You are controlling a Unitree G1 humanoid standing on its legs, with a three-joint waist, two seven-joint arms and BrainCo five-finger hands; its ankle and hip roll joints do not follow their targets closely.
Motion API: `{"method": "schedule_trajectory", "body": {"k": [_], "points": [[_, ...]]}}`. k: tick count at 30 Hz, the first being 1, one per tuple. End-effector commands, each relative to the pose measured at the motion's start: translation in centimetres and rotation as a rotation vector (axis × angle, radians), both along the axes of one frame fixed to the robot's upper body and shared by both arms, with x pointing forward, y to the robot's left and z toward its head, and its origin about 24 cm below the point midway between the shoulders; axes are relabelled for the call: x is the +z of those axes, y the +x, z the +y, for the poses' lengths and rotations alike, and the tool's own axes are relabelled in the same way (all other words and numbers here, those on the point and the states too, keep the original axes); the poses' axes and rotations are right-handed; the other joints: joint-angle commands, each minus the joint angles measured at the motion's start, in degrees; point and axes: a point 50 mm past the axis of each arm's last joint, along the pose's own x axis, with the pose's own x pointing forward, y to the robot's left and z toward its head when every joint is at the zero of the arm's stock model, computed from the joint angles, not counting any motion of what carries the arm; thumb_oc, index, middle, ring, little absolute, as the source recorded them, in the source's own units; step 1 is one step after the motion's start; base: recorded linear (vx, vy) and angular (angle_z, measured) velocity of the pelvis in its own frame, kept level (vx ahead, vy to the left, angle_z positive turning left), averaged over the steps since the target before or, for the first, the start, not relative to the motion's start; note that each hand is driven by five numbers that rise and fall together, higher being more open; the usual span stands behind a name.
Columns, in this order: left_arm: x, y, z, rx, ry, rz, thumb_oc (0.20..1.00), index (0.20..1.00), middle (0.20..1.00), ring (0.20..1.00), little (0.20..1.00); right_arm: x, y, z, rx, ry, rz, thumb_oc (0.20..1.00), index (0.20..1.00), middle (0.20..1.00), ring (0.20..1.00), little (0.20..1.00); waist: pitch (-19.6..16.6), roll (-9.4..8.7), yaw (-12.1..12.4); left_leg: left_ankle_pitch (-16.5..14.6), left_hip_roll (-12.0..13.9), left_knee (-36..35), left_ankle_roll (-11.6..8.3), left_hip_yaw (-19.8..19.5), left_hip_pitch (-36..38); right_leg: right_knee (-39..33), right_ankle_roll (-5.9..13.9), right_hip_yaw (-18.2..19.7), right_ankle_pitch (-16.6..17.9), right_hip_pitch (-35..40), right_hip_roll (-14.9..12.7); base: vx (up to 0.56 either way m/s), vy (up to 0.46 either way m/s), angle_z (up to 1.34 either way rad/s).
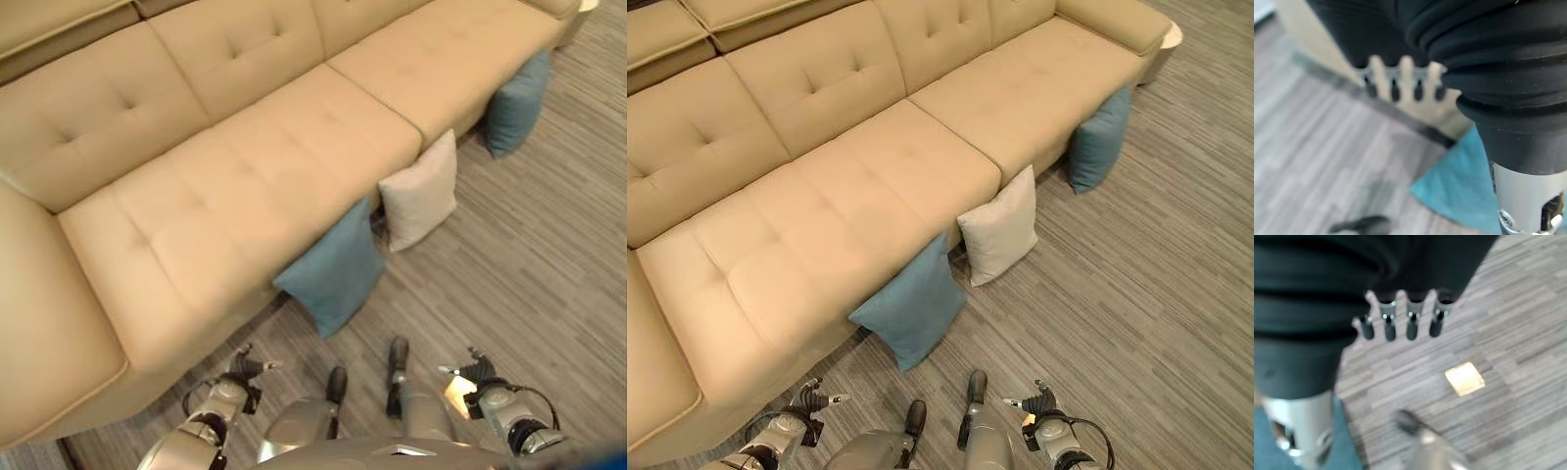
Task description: Pick up all the scattered cushions and arrange them neatly on the sofa.
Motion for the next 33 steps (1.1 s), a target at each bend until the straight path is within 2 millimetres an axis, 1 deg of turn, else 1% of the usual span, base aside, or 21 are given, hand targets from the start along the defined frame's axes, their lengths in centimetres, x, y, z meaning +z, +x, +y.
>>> {"method": "schedule_trajectory", "body": {"k": [1, 4, 5, 7, 8, 9, 10, 11, 12, 13, 14, 16, 17, 20, 22, 23, 24, 25, 30, 32, 33], "points": [[-0.4, -1.2, -0.1, 0.008, 0.008, 0.007, 1.0, 1.0, 1.0, 1.0, 1.0, 0.6, 0.3, -1.6, 0.001, -0.042, -0.021, 1.0, 1.0, 1.0, 1.0, 1.0, -2.18, -0.94, 0.32, -7.31, 3.2, 5.48, -4.28, 2.42, -0.67, 4.57, 0.57, -2.68, 0.51, 2.54, -1.92, 0.28, -0.34, 0.96], [-0.4, -1.0, -0.3, 0.018, -0.008, -0.001, 1.0, 1.0, 1.0, 1.0, 1.0, 0.8, 0.4, -1.9, -0.02, -0.036, -0.042, 1.0, 1.0, 1.0, 1.0, 1.0, -2.71, -0.87, 0.46, -8.14, 6.12, 7.18, -6.26, 2.09, -1.36, 5.54, -0.79, -4.96, -1.76, 4.53, -1.19, 0.19, -0.346, 0.79], [-0.2, -0.4, -0.9, 0.007, -0.025, -0.018, 1.0, 1.0, 1.0, 1.0, 1.0, 0.9, 0.5, -2.2, -0.034, -0.039, -0.052, 1.0, 1.0, 1.0, 1.0, 1.0, -1.94, -1.05, 0.03, -7.68, 7.11, 11.28, -7.13, 3.35, -4.82, 6.02, -1.93, -6.54, -3.21, 5.45, -1.14, 0.04, -0.316, 0.86], [0.0, 0.2, -1.3, -0.009, -0.033, -0.034, 1.0, 1.0, 1.0, 1.0, 1.0, 0.9, 0.3, -2.5, -0.052, -0.04, -0.05, 1.0, 1.0, 1.0, 1.0, 1.0, -1.5, -1.09, -0.5, -7.02, 8.57, 13.06, -7.52, 7.76, -7.5, 5.44, -2.76, -8.86, -4.59, 6.95, -0.93, -0.01, -0.222, 1.49], [0.1, 0.5, -1.5, -0.024, -0.033, -0.04, 1.0, 1.0, 1.0, 1.0, 1.0, 0.9, 0.2, -2.6, -0.064, -0.037, -0.052, 1.0, 1.0, 1.0, 1.0, 1.0, -1.43, -1.23, -1.03, -6.57, 9.9, 14.02, -7.56, 11.7, -9.05, 4.63, -3.02, -10.52, -5.08, 7.85, -1.21, -0.01, -0.106, 1.49], [0.1, 0.5, -1.5, -0.024, -0.033, -0.04, 1.0, 1.0, 1.0, 1.0, 1.0, 0.9, 0.2, -2.6, -0.064, -0.036, -0.052, 1.0, 1.0, 1.0, 1.0, 1.0, -1.65, -1.35, -1.24, -6.28, 9.69, 13.87, -7.51, 11.56, -9.33, 4.6, -2.98, -10.66, -4.99, 7.62, -1.41, 0.0, -0.142, 0.8], [0.2, 0.9, -1.8, -0.049, -0.035, -0.048, 1.0, 1.0, 1.0, 1.0, 1.0, 0.9, 0.0, -2.7, -0.086, -0.026, -0.052, 1.0, 1.0, 1.0, 1.0, 1.0, -1.5, -1.33, -1.7, -6.48, 10.94, 14.78, -6.95, 17.65, -10.7, 3.08, -3.13, -12.8, -5.23, 9.15, -1.12, 0.0, -0.083, 0.93], [0.2, 0.9, -1.8, -0.049, -0.035, -0.048, 1.0, 1.0, 1.0, 1.0, 1.0, 0.9, 0.0, -2.7, -0.086, -0.026, -0.052, 1.0, 1.0, 1.0, 1.0, 1.0, -1.51, -1.32, -1.69, -6.51, 10.95, 14.81, -6.95, 17.65, -10.74, 3.07, -3.13, -12.8, -5.22, 9.14, -1.11, 0.02, -0.125, 0.98], [0.2, 0.9, -1.7, -0.062, -0.031, -0.043, 1.0, 1.0, 1.0, 1.0, 1.0, 0.7, -0.4, -2.7, -0.095, -0.021, -0.04, 1.0, 1.0, 1.0, 1.0, 1.0, -1.85, -1.2, -1.89, -6.22, 9.0, 13.67, -5.89, 20.89, -11.89, 2.68, -3.06, -13.86, -5.03, 9.33, -0.64, 0.04, -0.033, 0.94], [0.1, 0.7, -1.6, -0.065, -0.027, -0.036, 1.0, 1.0, 1.0, 1.0, 1.0, 0.6, -0.6, -2.7, -0.1, -0.017, -0.035, 1.0, 1.0, 1.0, 1.0, 1.0, -2.35, -0.8, -2.17, -5.76, 9.25, 10.9, -5.31, 23.27, -11.02, 2.7, -2.89, -14.49, -5.33, 9.27, -0.31, 0.07, -0.009, 0.65], [0.1, 0.7, -1.5, -0.062, -0.023, -0.035, 1.0, 1.0, 1.0, 1.0, 1.0, 0.5, -0.6, -2.6, -0.095, -0.015, -0.03, 1.0, 1.0, 1.0, 1.0, 1.0, -2.57, -0.66, -2.15, -5.5, 8.98, 9.43, -4.96, 24.13, -10.43, 2.74, -2.87, -14.44, -5.36, 9.15, 0.09, 0.09, 0.071, 0.44], [0.0, 0.1, -1.0, -0.051, -0.015, -0.018, 1.0, 1.0, 1.0, 1.0, 1.0, 0.5, -0.6, -2.3, -0.079, -0.017, -0.026, 1.0, 1.0, 1.0, 1.0, 1.0, -2.71, -0.77, -1.5, -5.1, 7.38, 7.84, -4.77, 21.44, -9.55, 3.7, -2.62, -14.15, -5.8, 9.28, 0.43, 0.11, 0.081, -0.02], [-0.2, -0.3, -0.8, -0.047, -0.01, -0.01, 1.0, 1.0, 1.0, 1.0, 1.0, 0.4, -0.6, -2.1, -0.078, -0.011, -0.03, 1.0, 1.0, 1.0, 1.0, 1.0, -2.83, -0.99, -1.62, -4.69, 7.22, 7.22, -4.77, 21.1, -9.3, 4.31, -2.33, -14.54, -6.01, 9.39, 0.15, 0.12, 0.068, -0.43], [-0.3, -0.8, -0.3, -0.033, 0.0, 0.006, 1.0, 1.0, 1.0, 1.0, 1.0, 0.3, -0.6, -1.7, -0.058, -0.004, -0.023, 1.0, 1.0, 1.0, 1.0, 1.0, -3.24, -1.23, -1.01, -4.55, 6.75, 5.02, -3.58, 20.9, -7.37, 6.79, -1.92, -13.77, -6.98, 9.52, -0.33, 0.11, 0.105, -0.05], [-0.1, -0.7, 0.1, -0.032, 0.012, 0.005, 1.0, 1.0, 1.0, 1.0, 1.0, 0.4, -0.1, -1.5, -0.05, 0.0, -0.032, 1.0, 1.0, 1.0, 1.0, 1.0, -2.93, -1.0, -1.02, -4.34, 6.63, 4.61, -3.0, 20.24, -7.06, 10.04, -1.41, -12.12, -7.19, 8.35, -1.13, 0.04, 0.08, 0.01], [0.0, -0.5, 0.3, -0.036, 0.019, -0.001, 1.0, 1.0, 1.0, 1.0, 1.0, 0.5, 0.2, -1.3, -0.05, 0.007, -0.041, 1.0, 1.0, 1.0, 1.0, 1.0, -2.87, -0.83, -1.51, -4.1, 6.53, 4.29, -2.77, 19.57, -7.1, 11.29, -0.87, -9.56, -6.92, 7.16, -0.95, 0.03, 0.055, 0.19], [0.1, -0.2, 0.4, -0.039, 0.024, -0.009, 1.0, 1.0, 1.0, 1.0, 1.0, 0.6, 0.5, -1.1, -0.045, 0.012, -0.05, 1.0, 1.0, 1.0, 1.0, 1.0, -2.69, -0.63, -2.04, -4.22, 6.38, 4.33, -2.6, 18.98, -6.85, 12.24, -0.42, -5.89, -6.79, 6.14, -0.22, 0.08, 0.029, 0.32], [0.3, 0.1, 0.6, -0.045, 0.031, -0.02, 1.0, 1.0, 1.0, 1.0, 1.0, 0.6, 0.6, -0.9, -0.037, 0.018, -0.052, 1.0, 1.0, 1.0, 1.0, 1.0, -2.62, -0.47, -2.55, -4.25, 6.17, 4.13, -2.64, 18.07, -6.47, 11.65, -0.16, -0.62, -6.29, 5.73, 0.36, 0.08, -0.014, 0.42], [0.7, 0.9, 0.7, -0.026, 0.026, -0.059, 1.0, 1.0, 1.0, 1.0, 1.0, 0.5, 0.6, -0.7, -0.024, 0.014, -0.041, 1.0, 1.0, 1.0, 1.0, 1.0, -2.53, -0.85, -2.04, -4.63, 6.21, 4.83, -3.45, 16.47, -6.95, 8.73, 0.44, -0.98, -4.52, 5.78, -2.14, 0.06, -0.088, 0.36], [0.7, 0.8, 0.7, -0.021, 0.024, -0.059, 1.0, 1.0, 1.0, 1.0, 1.0, 0.5, 0.5, -0.8, -0.019, 0.011, -0.035, 1.0, 1.0, 1.0, 1.0, 1.0, -2.6, -1.09, -1.97, -4.8, 6.02, 5.03, -3.63, 16.17, -6.83, 8.21, 0.35, -1.13, -4.41, 6.16, -2.13, 0.05, -0.105, 0.31], [0.8, 0.9, 0.7, -0.006, 0.016, -0.07, 1.0, 1.0, 1.0, 1.0, 1.0, 0.4, 0.5, -0.7, -0.008, 0.005, -0.029, 1.0, 1.0, 1.0, 1.0, 1.0, -2.74, -1.55, -1.51, -4.81, 6.24, 5.09, -4.12, 15.96, -6.8, 7.15, 0.38, -2.26, -4.26, 6.92, -2.24, 0.07, -0.188, 0.24]]}}
